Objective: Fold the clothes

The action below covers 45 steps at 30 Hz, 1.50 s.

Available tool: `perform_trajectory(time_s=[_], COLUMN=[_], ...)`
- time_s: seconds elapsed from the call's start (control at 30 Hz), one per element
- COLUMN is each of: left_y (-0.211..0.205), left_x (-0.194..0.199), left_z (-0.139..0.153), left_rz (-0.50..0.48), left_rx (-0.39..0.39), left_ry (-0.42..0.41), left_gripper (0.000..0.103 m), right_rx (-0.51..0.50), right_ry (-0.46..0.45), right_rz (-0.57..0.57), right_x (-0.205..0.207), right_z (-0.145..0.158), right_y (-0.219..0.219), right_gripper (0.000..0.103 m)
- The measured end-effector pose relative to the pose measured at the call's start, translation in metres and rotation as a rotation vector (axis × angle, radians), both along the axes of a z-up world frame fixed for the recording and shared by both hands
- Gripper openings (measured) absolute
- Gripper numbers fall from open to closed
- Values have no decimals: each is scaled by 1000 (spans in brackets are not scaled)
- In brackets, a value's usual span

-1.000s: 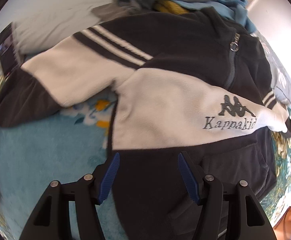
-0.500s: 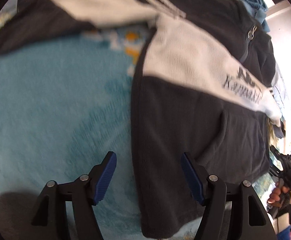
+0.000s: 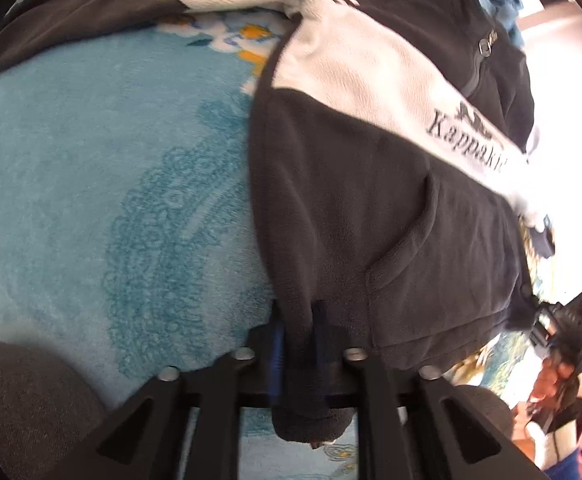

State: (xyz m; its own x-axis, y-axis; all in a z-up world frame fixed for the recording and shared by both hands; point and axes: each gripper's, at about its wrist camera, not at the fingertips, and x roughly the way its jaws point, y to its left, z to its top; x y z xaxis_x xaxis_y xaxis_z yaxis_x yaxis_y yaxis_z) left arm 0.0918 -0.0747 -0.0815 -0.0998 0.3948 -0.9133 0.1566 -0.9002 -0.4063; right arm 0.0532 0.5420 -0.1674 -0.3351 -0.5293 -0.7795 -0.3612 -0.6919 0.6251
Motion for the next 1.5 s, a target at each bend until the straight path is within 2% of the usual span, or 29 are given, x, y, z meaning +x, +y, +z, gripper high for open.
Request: perform_trajectory(time_s=[0.1,0.2,0.23,0.3,0.33,0.43,0.5,0.53,0.73,0.83,0.87,0.93,1.0,1.03,1.1,1.2,1.3,1.43,1.5], left_y=[16,79,66,21,22,58,119,120,100,99,96,91,83,79,71,67,64,64,68], left_x=[-3,-11,14,75,80,78,51,49,54,42,41,37,32,30,26,3,-12,-20,-32], left_z=[9,20,4,-2,3,19,-4,-7,-32,-48,-46,-40,-25,-18,-3,-3,4,10,10], left_rz=[-14,-47,-68,-124,-147,-187,-196,-199,-146,-134,-132,-138,-123,-115,-100,-49,-3,19,29], left_rx=[-34,-94,-118,-190,-217,-265,-286,-294,-264,-203,-181,-145,-137,-133,-126,-114,-104,-105,-113], left_ry=[25,55,69,102,115,120,108,100,20,28,40,53,93,114,155,200,241,275,290], left_gripper=[10,9,9,9,9,9,9,9,10,13,13,24,50,53,59,62,66,71,73], right_rx=[30,60,72,102,118,155,150,145,115,88,85,83,72,70,53,53,78,53,34], right_ry=[-8,-7,-3,-4,-5,-16,-30,-37,-82,-78,-69,-48,-22,-5,32,88,134,187,197], right_rz=[-19,-32,-32,-9,4,25,9,3,-13,-16,-6,21,51,64,64,-1,-129,-388,-495], right_x=[7,14,17,24,27,41,53,58,74,72,71,67,64,62,58,50,37,11,0], right_z=[8,17,22,28,31,34,30,27,3,0,2,7,14,19,27,37,44,43,37], right_y=[-3,-7,-8,-13,-16,-17,-11,-8,-8,-5,-5,-3,-1,1,10,33,61,108,132], right_gripper=[10,10,10,10,10,9,9,9,9,10,10,13,15,17,32,40,49,54,62])
